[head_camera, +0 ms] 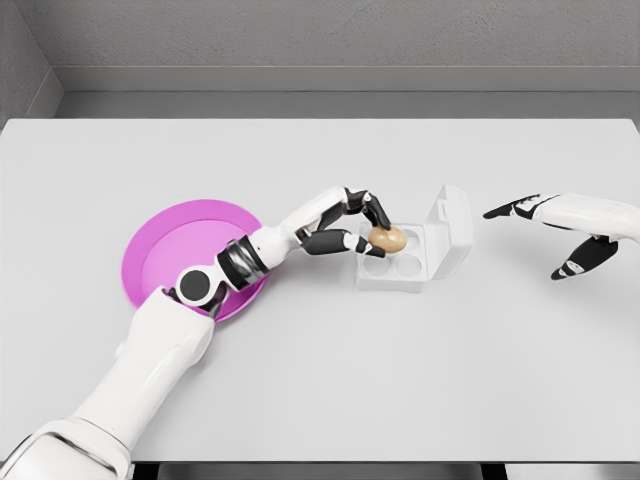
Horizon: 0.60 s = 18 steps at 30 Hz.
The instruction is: Pack egg into the box and close the box lid
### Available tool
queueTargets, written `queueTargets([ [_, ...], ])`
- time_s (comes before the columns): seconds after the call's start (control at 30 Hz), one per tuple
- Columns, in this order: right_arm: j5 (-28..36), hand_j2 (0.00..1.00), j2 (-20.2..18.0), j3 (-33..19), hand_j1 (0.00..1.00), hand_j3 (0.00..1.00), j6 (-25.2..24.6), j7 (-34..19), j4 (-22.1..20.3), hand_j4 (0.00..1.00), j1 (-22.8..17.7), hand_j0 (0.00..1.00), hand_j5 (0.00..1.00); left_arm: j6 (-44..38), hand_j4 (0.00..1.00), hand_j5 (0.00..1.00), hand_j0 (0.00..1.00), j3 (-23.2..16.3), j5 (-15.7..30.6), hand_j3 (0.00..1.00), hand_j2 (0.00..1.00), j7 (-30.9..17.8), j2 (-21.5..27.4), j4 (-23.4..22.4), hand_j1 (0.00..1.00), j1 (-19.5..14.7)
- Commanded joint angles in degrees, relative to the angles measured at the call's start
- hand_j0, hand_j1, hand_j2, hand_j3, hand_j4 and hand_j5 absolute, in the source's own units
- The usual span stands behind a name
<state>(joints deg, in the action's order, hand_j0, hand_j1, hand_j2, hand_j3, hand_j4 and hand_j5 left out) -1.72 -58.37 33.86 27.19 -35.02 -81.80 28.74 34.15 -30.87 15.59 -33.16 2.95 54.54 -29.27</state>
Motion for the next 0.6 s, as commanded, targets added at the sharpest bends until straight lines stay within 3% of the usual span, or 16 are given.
queueTargets([
  [0.0,0.3,1.0,-0.1,0.0,1.0,1.0,-0.1,0.0,0.0,1.0,0.0,1.0,1.0,0.2,0.35,0.35,0.35,0.0,0.5,0.35,0.35,0.0,0.0,0.1,0.35,0.0],
  [0.57,0.3,1.0,-0.1,0.0,1.0,1.0,-0.1,0.0,-0.1,1.0,0.0,1.0,1.0,0.3,0.35,0.35,0.35,0.4,1.4,0.35,0.35,-0.2,0.0,1.4,0.35,-0.1],
])
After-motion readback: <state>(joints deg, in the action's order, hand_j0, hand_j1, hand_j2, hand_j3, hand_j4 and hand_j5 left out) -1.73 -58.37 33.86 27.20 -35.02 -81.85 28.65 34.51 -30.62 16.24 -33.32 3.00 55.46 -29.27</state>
